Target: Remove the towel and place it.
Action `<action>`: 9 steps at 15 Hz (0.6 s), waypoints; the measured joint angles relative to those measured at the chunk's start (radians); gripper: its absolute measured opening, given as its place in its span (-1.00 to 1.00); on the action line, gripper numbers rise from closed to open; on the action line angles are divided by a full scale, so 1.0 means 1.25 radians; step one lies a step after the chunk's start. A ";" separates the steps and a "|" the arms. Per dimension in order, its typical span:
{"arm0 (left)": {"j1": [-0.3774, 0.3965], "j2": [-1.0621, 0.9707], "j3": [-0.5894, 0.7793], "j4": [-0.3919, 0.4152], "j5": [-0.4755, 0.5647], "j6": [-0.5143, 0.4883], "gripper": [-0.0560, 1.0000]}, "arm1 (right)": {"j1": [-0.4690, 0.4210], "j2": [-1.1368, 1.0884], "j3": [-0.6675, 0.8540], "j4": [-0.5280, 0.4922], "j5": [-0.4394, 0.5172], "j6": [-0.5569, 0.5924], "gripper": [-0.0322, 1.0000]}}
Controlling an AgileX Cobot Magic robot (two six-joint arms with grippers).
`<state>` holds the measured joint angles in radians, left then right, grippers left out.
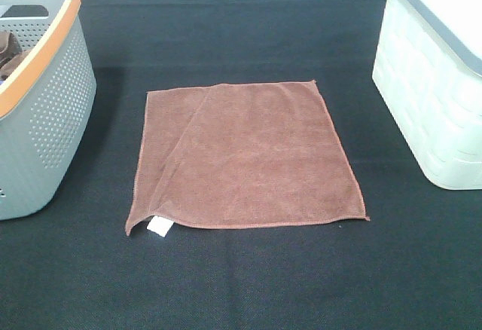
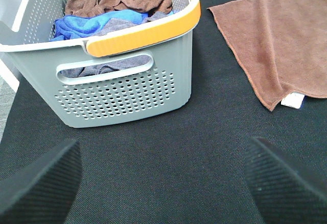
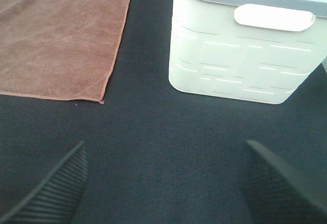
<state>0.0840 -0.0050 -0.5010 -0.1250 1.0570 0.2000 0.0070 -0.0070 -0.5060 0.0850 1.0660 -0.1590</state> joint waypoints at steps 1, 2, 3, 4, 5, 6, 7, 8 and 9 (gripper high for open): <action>0.000 0.000 0.000 0.000 0.000 0.000 0.67 | 0.000 0.000 0.000 0.000 0.000 0.000 0.55; 0.000 0.000 0.000 0.000 0.000 0.000 0.67 | 0.000 0.000 0.000 0.000 0.000 0.000 0.55; 0.000 0.000 0.000 0.000 0.000 0.000 0.67 | 0.000 0.000 0.000 0.000 0.000 0.000 0.55; 0.000 0.000 0.000 0.000 0.000 0.000 0.67 | 0.000 0.000 0.000 0.000 0.000 0.000 0.55; 0.000 0.000 0.000 0.000 0.000 0.000 0.67 | 0.000 0.000 0.000 0.000 0.000 0.000 0.55; 0.000 0.000 0.000 0.000 0.000 0.000 0.67 | 0.000 0.000 0.000 0.000 0.000 0.000 0.55; 0.000 0.000 0.000 0.000 0.000 0.000 0.67 | 0.000 0.000 0.000 0.000 0.000 0.000 0.55; 0.000 0.000 0.000 0.000 0.000 0.000 0.67 | 0.000 0.000 0.000 0.000 0.000 0.000 0.55; 0.000 0.000 0.000 0.000 0.000 0.000 0.67 | 0.000 0.000 0.000 0.000 0.000 0.000 0.55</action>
<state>0.0840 -0.0050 -0.5010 -0.1250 1.0570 0.2000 0.0070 -0.0070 -0.5060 0.0850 1.0660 -0.1590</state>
